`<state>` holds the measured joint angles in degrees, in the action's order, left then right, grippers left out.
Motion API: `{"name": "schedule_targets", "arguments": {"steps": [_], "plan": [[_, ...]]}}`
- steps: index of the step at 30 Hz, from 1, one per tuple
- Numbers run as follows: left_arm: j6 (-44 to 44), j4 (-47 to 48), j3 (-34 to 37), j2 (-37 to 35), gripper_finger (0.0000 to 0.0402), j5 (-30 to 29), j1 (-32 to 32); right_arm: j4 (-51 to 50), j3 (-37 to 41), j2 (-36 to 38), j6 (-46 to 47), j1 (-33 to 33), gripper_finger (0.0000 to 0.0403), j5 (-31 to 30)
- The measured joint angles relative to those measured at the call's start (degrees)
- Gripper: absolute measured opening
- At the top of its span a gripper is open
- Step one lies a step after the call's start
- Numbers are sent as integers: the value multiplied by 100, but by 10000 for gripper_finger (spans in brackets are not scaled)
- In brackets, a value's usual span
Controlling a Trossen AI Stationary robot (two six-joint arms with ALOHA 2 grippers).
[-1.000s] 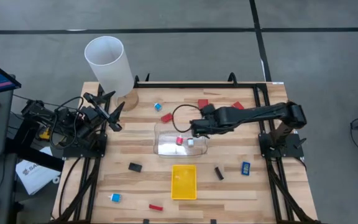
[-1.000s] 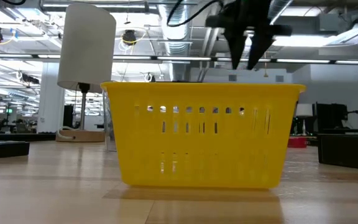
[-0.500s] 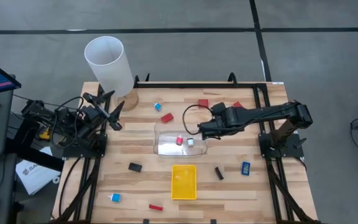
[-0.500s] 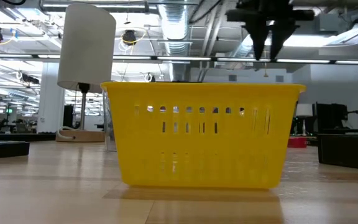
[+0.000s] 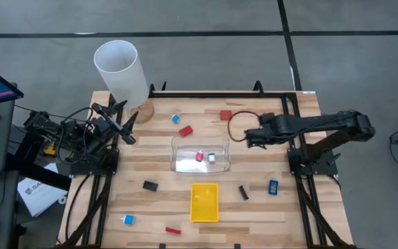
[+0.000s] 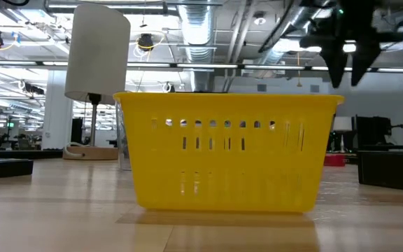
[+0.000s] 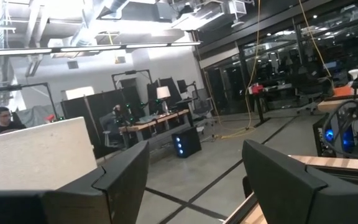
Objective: Pick & Place Office items
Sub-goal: Put the right red charger adapter into the transparent bin
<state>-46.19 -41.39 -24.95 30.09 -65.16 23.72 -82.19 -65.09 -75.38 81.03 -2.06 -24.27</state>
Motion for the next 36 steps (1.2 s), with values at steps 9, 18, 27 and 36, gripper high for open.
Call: {"name": "schedule_targets", "arguments": {"steps": [9, 18, 27, 36], "plan": [[154, -30, 0, 0, 253, 335, 0, 1880, 1161, 1344, -1828, 1380, 179, 562], [207, -26, 0, 2, 253, 566, -1, 1848, 1160, 970, -4228, 3141, 201, 1149], [210, -24, 0, 0, 253, 566, 0, 2321, 1159, 303, -5312, 4144, 292, 1261], [237, -22, 0, 2, 253, 568, 0, 2964, 1157, -578, -6075, 4709, 338, 1479]]}}
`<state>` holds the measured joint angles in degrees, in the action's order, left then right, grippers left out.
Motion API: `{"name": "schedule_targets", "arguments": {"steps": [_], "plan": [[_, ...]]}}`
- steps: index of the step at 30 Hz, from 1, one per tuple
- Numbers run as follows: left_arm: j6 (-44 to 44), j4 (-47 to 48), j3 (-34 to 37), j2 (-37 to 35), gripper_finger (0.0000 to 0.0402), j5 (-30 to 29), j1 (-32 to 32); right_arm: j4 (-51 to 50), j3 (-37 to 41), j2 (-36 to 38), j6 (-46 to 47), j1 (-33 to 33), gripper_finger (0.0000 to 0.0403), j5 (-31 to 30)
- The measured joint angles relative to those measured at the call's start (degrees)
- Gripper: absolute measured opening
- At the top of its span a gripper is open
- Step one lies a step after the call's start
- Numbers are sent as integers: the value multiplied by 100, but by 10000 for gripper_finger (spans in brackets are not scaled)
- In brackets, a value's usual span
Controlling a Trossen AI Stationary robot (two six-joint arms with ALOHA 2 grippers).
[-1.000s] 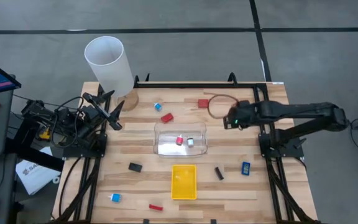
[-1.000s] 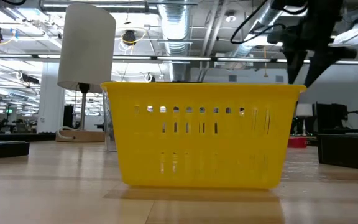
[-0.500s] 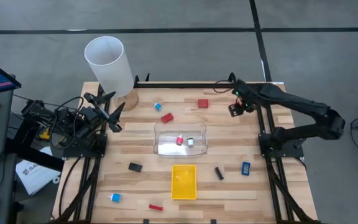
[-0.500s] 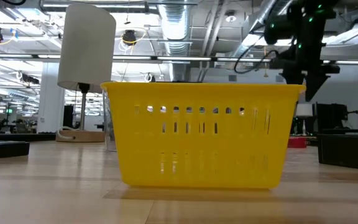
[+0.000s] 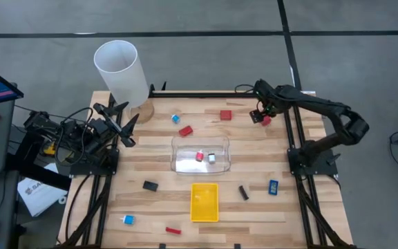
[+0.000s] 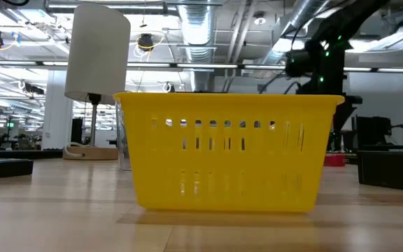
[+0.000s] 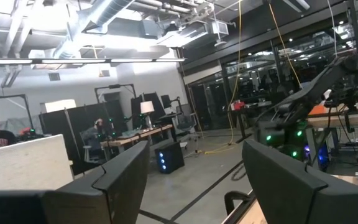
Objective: Pick & Place Office items
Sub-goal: Put the right red charger adapter into the transparent bin
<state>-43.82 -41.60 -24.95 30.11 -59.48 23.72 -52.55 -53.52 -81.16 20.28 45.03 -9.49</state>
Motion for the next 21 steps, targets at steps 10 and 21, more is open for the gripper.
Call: {"name": "schedule_targets", "arguments": {"steps": [10, 21], "plan": [[43, 2, 0, 4, 253, 0, 0, 124, -2, -576, -764, 771, 337, 541], [126, 3, 0, 4, 253, 0, 0, 485, 29, -890, -871, 952, 336, 822]]}}
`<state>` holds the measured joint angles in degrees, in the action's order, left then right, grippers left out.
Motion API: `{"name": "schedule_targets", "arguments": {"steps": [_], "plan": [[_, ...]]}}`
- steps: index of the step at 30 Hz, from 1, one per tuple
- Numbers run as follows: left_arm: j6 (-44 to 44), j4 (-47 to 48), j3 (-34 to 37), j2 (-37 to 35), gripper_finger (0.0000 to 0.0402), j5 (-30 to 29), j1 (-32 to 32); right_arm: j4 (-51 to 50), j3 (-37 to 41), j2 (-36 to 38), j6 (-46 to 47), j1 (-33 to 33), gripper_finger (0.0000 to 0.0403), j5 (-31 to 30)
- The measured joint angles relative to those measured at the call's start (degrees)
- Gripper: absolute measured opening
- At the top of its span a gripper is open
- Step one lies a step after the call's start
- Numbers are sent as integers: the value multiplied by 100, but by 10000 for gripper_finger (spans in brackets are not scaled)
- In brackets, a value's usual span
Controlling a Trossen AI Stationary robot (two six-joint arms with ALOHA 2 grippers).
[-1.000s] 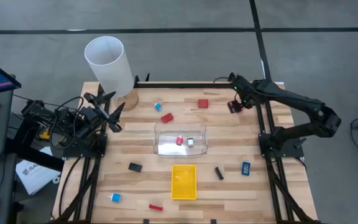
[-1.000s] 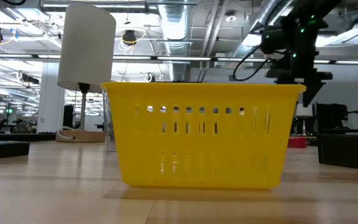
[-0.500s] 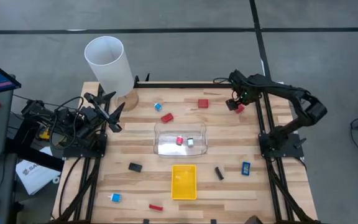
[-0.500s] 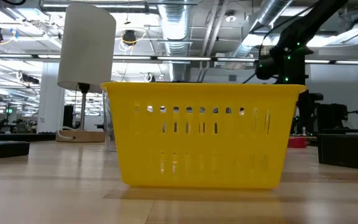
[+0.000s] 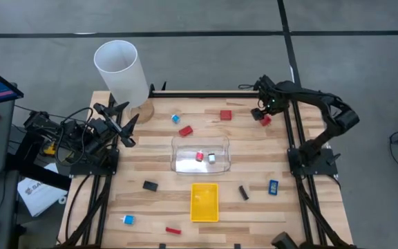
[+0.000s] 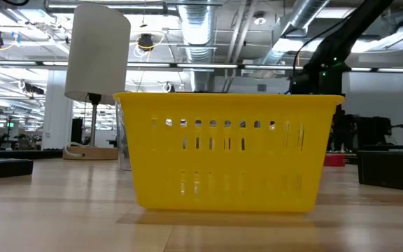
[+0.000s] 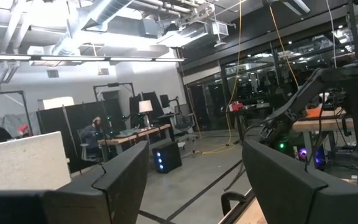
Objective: Pick & Place Office items
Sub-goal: Put the right red charger adapter into the transparent bin
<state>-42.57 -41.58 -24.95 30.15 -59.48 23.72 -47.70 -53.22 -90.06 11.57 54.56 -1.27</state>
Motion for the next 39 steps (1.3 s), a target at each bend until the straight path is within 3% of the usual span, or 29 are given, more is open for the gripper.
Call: {"name": "schedule_targets", "arguments": {"steps": [10, 22, 39], "plan": [[7, 2, 0, 0, 253, 0, -1, 94, 8, -410, -20, -25, 336, -1], [4, 2, 0, 0, 253, 2, -2, 168, 6, -405, 2, 34, 304, -3], [4, 2, 0, 0, 253, 0, 0, 148, 6, -400, 153, 23, 296, -67]]}}
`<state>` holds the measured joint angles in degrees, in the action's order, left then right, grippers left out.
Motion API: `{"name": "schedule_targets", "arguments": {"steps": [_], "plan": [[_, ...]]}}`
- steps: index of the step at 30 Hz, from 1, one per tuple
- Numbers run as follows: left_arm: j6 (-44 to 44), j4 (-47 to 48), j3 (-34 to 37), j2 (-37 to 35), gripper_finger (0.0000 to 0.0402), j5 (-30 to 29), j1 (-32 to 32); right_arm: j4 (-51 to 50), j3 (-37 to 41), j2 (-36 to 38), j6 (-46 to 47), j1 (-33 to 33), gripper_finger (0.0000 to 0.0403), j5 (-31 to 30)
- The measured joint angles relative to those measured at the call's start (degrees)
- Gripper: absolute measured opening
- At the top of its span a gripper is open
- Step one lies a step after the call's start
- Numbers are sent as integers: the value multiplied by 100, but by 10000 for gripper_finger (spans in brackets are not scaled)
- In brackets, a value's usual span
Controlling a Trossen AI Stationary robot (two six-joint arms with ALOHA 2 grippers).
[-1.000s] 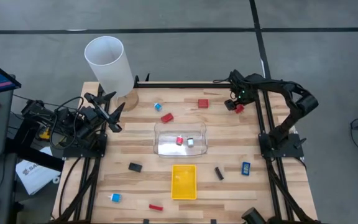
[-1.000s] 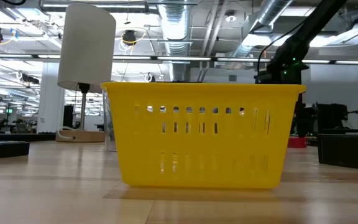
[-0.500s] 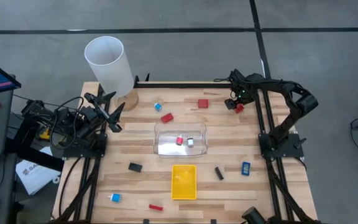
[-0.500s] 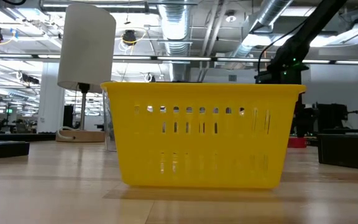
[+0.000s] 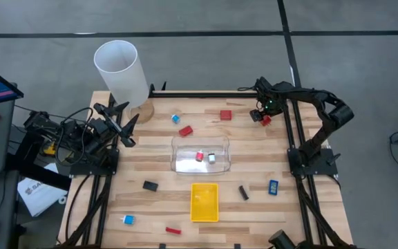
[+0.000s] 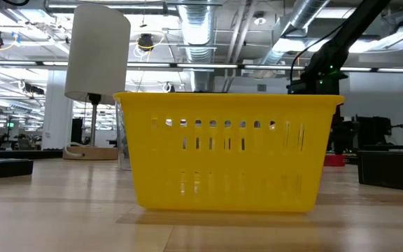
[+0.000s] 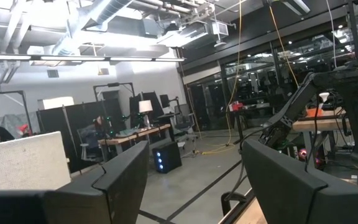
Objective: Pick & Place Office items
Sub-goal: Put the right red charger adapter into the transparent bin
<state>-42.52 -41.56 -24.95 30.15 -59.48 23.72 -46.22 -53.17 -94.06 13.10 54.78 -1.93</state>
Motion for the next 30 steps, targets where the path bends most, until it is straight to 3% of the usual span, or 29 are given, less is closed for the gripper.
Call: {"name": "schedule_targets", "arguments": {"steps": [15, 30], "plan": [[0, 0, 1, 0, 253, 0, 0, -2, -4, 14, 44, -5, 192, 3], [0, 2, 2, 2, 253, 0, -1, 112, -7, 15, 288, -383, 188, 17]]}}
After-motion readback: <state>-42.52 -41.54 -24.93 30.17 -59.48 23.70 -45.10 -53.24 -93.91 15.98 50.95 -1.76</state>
